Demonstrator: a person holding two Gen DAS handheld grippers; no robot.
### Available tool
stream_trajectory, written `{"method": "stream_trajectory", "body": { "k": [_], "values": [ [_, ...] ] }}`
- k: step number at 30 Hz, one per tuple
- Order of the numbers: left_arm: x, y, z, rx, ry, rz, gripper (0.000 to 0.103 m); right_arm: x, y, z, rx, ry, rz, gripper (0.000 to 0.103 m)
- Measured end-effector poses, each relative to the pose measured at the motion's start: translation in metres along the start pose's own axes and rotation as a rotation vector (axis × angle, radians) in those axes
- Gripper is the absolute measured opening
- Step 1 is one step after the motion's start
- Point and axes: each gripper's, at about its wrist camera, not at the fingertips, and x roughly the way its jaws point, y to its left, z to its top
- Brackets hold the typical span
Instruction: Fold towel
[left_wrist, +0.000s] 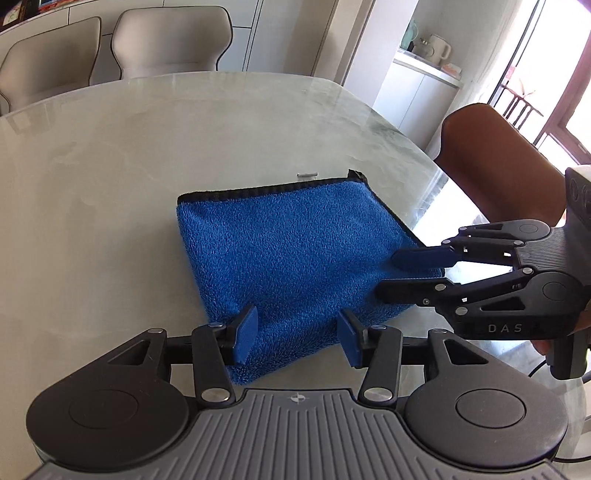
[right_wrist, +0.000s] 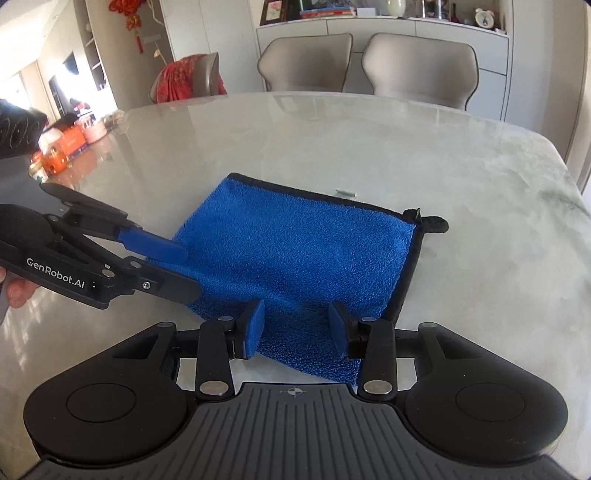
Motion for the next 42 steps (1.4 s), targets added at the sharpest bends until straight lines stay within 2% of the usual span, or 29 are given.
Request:
{"method": "stream_trajectory", "body": {
  "k": [3, 5, 7, 10, 14, 17, 19, 21, 23, 25, 30, 35, 40, 42],
  "values": [
    [-0.012, -0.008, -0.001, 0.022, -0.019, 0.025, 0.051, -0.011, 0.008, 0.003, -0.04, -0.007, -0.038, 0.04],
    [-0.018, -0.012, -0.003, 0.028, -0.033, 0.03, 0.052, -0.017, 0.012, 0.003, -0.047, -0.011, -0.033, 0.04],
    [-0.02, -0.015, -0.006, 0.016, -0.035, 0.026, 0.056, -0.019, 0.012, 0.0, -0.027, 0.003, -0.031, 0.041],
    [-0.015, -0.016, -0.012, 0.004, -0.011, 0.043, 0.057, -0.011, 0.009, -0.007, 0.015, 0.05, -0.053, 0.042],
    [-0.011, -0.017, -0.011, 0.019, -0.005, 0.062, 0.057, -0.01, 0.006, -0.009, 0.045, 0.036, -0.05, 0.043],
    [-0.018, -0.017, -0.008, -0.01, -0.015, 0.069, 0.057, -0.017, 0.01, -0.005, 0.045, 0.019, -0.078, 0.044],
    [-0.027, -0.018, -0.009, -0.025, -0.043, 0.072, 0.058, -0.025, 0.013, -0.005, 0.043, -0.002, -0.095, 0.051],
    [-0.034, -0.021, -0.012, -0.032, -0.056, 0.088, 0.066, -0.035, 0.016, -0.008, 0.066, -0.012, -0.122, 0.065],
    [-0.039, -0.025, -0.017, -0.042, -0.061, 0.125, 0.072, -0.044, 0.02, -0.011, 0.094, -0.017, -0.143, 0.069],
    [-0.043, -0.029, -0.025, -0.059, -0.06, 0.147, 0.074, -0.051, 0.022, -0.015, 0.124, -0.016, -0.151, 0.071],
    [-0.052, -0.039, -0.043, -0.107, -0.031, 0.17, 0.08, -0.062, 0.037, -0.027, 0.172, -0.004, -0.188, 0.094],
    [-0.062, -0.049, -0.055, -0.124, -0.033, 0.198, 0.082, -0.072, 0.054, -0.029, 0.143, -0.005, -0.243, 0.102],
    [-0.079, -0.055, -0.066, -0.155, -0.051, 0.245, 0.086, -0.084, 0.065, -0.026, 0.162, -0.008, -0.302, 0.102],
    [-0.085, -0.055, -0.068, -0.167, -0.063, 0.238, 0.086, -0.087, 0.069, -0.026, 0.18, 0.008, -0.339, 0.102]
  ]
}}
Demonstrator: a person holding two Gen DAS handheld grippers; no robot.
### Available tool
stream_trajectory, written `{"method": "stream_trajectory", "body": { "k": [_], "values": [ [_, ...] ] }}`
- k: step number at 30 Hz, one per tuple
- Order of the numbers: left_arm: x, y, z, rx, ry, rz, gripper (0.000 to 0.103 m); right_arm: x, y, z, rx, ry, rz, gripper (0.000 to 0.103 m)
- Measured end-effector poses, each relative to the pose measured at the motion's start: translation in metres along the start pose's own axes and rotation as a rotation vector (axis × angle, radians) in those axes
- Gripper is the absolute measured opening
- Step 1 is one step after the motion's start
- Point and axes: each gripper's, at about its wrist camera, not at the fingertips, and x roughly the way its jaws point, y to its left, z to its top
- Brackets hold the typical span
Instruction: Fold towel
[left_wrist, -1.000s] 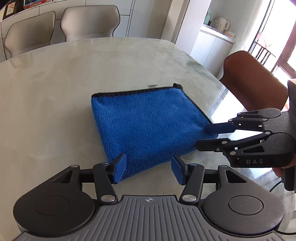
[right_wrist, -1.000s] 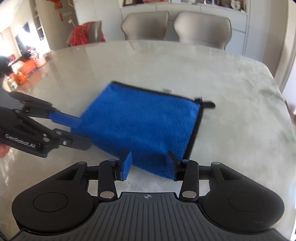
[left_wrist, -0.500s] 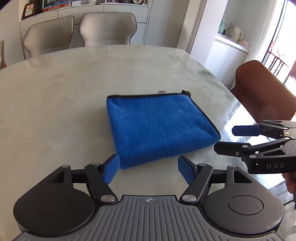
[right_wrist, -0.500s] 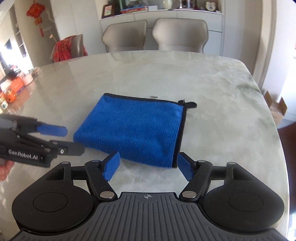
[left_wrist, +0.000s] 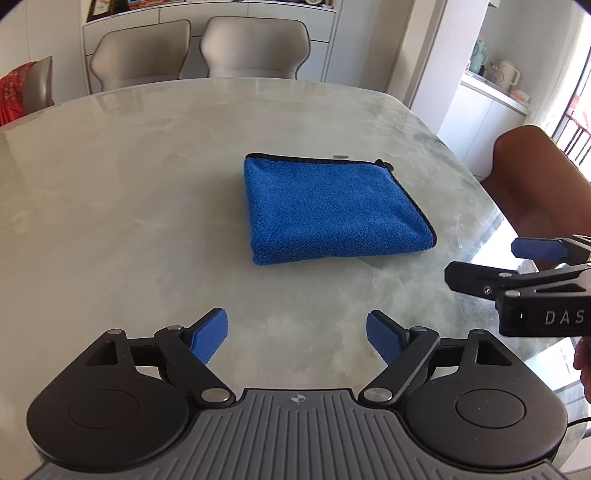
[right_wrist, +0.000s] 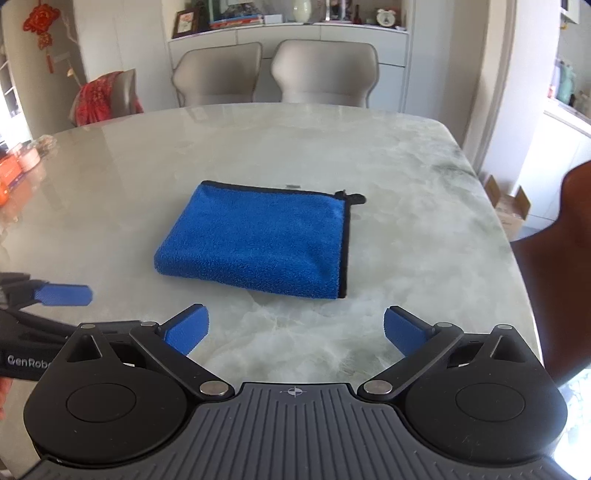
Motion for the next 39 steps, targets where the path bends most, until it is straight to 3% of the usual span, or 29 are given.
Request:
{"method": "stream_trajectory", "body": {
  "k": [3, 14, 39],
  "values": [
    [-0.008, 0.003, -0.002, -0.031, -0.009, -0.011, 0.086, -0.005, 0.005, -0.004, -0.003, 0.011, -0.055, 0.102],
    [-0.032, 0.002, -0.014, -0.021, -0.039, 0.067, 0.093, -0.026, 0.015, -0.017, 0.028, 0.01, -0.089, 0.102],
    [-0.052, 0.007, -0.019, -0.01, -0.06, 0.118, 0.093, -0.048, 0.028, -0.026, 0.018, -0.011, -0.087, 0.102]
  ]
}}
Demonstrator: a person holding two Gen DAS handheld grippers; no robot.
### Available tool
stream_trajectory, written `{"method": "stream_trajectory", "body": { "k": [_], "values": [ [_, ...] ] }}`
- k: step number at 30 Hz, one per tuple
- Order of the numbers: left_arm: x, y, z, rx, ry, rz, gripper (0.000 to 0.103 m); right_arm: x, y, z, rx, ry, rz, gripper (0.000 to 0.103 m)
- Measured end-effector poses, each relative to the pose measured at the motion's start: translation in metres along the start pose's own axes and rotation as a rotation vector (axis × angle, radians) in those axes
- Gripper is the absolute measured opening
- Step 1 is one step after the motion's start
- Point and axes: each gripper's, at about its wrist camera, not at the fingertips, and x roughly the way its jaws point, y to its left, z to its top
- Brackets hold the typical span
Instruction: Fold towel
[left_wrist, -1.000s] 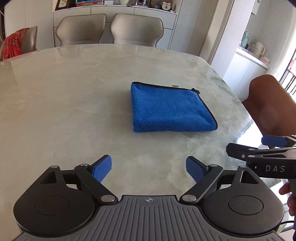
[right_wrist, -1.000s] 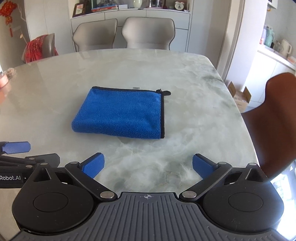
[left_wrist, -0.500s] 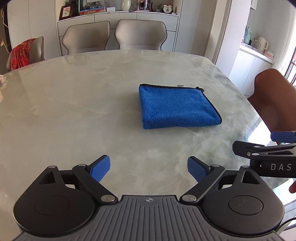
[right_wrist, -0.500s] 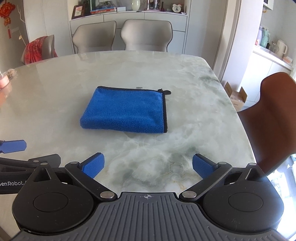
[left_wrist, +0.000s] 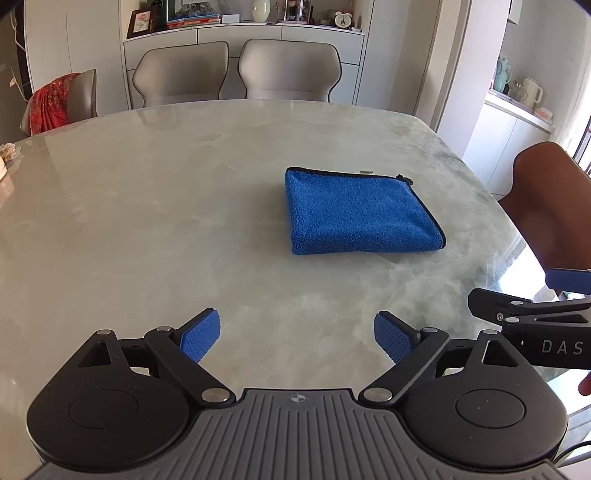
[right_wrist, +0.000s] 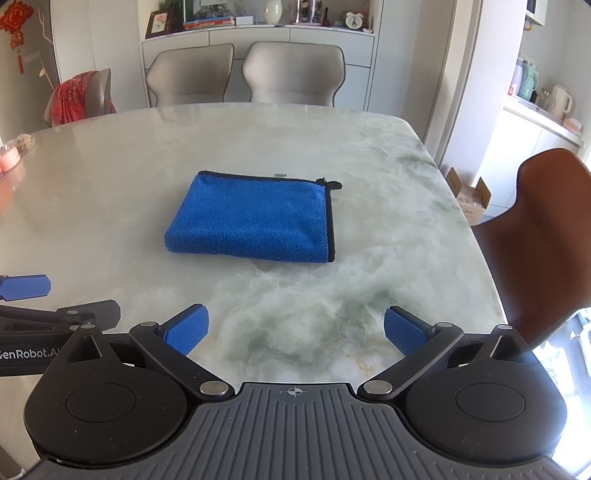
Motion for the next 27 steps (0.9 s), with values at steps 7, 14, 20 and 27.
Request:
{"method": "stream_trajectory", "body": {
  "k": [7, 14, 20, 27],
  "values": [
    [-0.0037, -0.0007, 0.0004, 0.008, -0.009, 0.021, 0.093, 0.0004, 0.0006, -0.0027, -0.005, 0.011, -0.002, 0.102],
    [-0.0038, -0.002, 0.002, 0.016, -0.01, 0.03, 0.093, 0.0008, -0.001, -0.0061, -0.001, 0.019, -0.002, 0.102],
    [-0.0032, -0.0023, 0.003, 0.016, -0.006, 0.019, 0.093, 0.0019, -0.0028, -0.0082, 0.003, 0.025, -0.003, 0.102],
    [-0.0025, -0.0038, 0.0028, 0.023, -0.007, 0.027, 0.093, 0.0038, -0.0039, -0.0092, 0.001, 0.032, 0.002, 0.102]
  ]
}}
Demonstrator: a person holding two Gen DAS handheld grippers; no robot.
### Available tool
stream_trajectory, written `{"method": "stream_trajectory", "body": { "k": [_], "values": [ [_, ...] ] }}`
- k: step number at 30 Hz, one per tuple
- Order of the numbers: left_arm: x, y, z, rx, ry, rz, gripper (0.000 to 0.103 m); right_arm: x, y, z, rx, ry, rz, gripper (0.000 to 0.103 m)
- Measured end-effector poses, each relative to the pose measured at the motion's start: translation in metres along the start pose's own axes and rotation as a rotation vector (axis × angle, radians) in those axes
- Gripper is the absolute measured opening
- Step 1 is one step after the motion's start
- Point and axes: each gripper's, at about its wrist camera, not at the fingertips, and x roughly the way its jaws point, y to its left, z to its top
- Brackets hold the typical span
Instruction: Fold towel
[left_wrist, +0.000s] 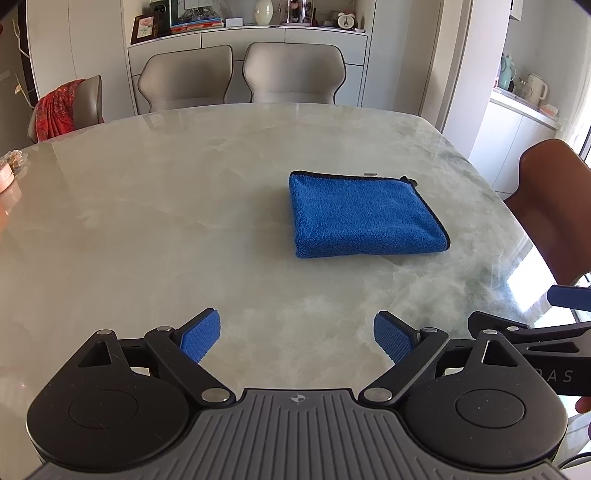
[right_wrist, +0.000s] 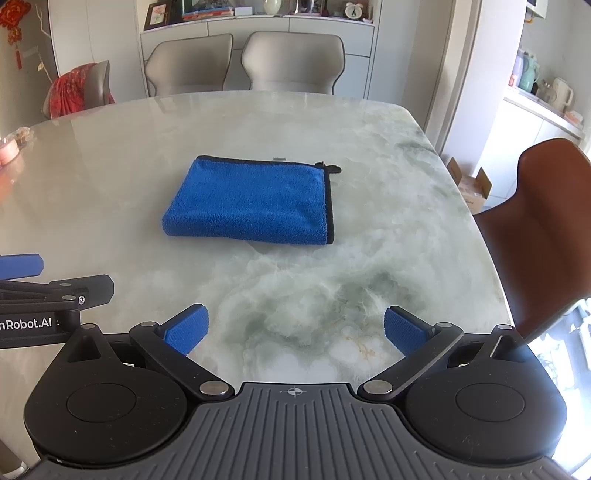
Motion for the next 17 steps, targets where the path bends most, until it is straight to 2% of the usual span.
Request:
{"method": "stream_trajectory", "body": {
  "k": [17],
  "values": [
    [0.0002, -0.0009, -0.0009, 0.003, -0.009, 0.024, 0.093, 0.0009, 0.0008, -0.0013, -0.009, 0.005, -0.001, 0.102]
  ]
}}
